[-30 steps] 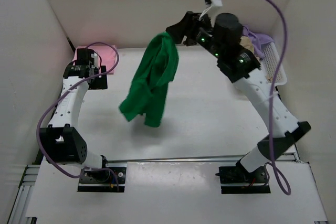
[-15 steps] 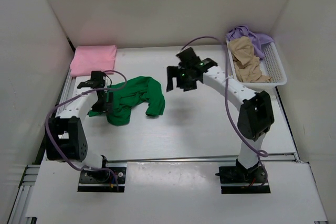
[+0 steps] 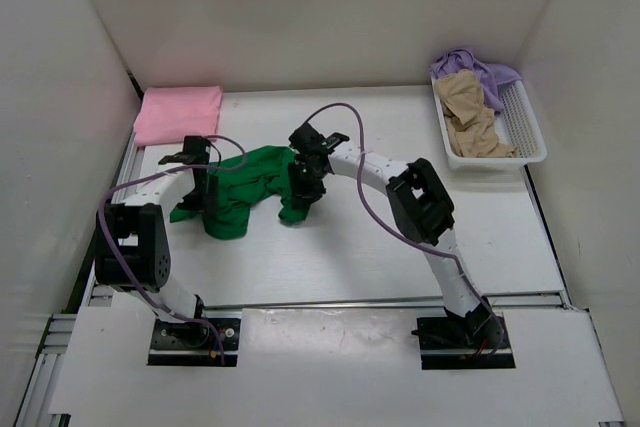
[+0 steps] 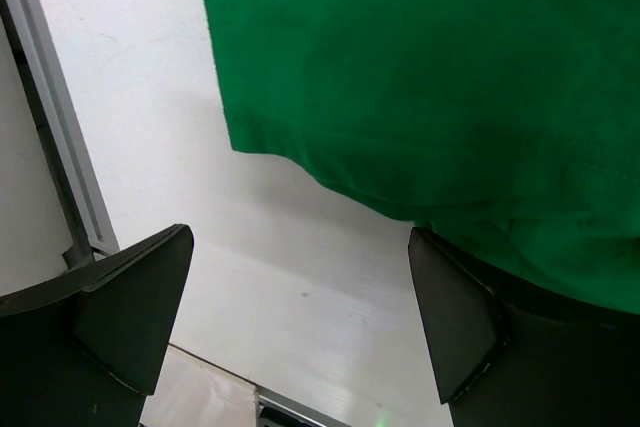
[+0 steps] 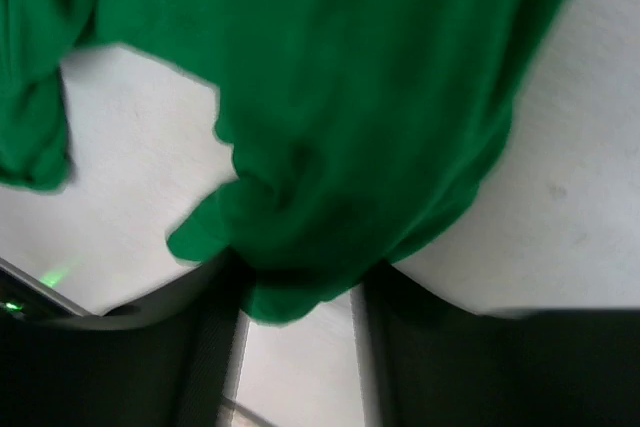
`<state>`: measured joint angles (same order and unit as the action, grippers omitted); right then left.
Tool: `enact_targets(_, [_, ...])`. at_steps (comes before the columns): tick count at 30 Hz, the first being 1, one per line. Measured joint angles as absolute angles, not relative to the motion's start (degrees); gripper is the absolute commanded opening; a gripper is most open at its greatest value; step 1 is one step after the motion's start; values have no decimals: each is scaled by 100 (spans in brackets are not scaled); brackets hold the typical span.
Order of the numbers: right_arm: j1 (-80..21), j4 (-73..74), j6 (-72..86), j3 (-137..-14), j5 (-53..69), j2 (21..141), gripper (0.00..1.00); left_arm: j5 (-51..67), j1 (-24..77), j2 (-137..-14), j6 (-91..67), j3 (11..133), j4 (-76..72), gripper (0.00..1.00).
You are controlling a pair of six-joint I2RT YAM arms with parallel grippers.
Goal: Fold and stack the t-shirts
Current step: Flatten out the tshirt
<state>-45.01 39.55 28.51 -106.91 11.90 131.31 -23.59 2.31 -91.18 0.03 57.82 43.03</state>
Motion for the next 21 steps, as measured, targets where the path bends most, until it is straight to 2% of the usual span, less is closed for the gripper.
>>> enact_targets(2, [-4477,3966,2985,-10702,1269,13141,0,-2397,200,-9118,3,5782,4254,100])
enact_targets(7, [-4215,4001,3107,-10119,1352,12774,0,-2410,145,-9118,3,5826,4219,100])
enact_targets(12, [-3629,4716,2303,-9520,493,11074,0,-2285,119,-8833,3,5874,4285,100])
enact_targets(16, [-3586,5096,1216,-10744,360,9515,0,-2224,69,-8484,3,6064,4414,100])
enact_targets(21, [-4351,4595,373,-12280,1339,8232,0,-2154,38,-8490,3,6407,4563,100])
